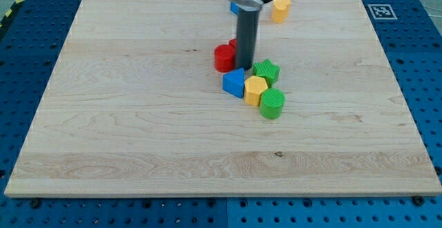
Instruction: Move the blue cube left to the green circle
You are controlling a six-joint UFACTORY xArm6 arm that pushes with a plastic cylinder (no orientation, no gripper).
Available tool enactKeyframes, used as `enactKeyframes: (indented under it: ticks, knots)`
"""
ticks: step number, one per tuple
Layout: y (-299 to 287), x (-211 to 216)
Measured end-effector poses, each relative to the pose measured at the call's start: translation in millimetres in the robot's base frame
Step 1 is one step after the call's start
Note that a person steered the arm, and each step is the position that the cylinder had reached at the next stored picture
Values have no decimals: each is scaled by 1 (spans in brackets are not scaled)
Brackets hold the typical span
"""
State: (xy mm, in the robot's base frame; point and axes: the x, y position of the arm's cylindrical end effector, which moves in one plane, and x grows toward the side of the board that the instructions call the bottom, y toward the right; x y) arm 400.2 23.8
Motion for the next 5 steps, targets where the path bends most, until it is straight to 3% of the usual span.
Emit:
enactKeyframes:
  ticks: [2, 5]
  knots:
    - [-20, 15]
    - [-21, 112]
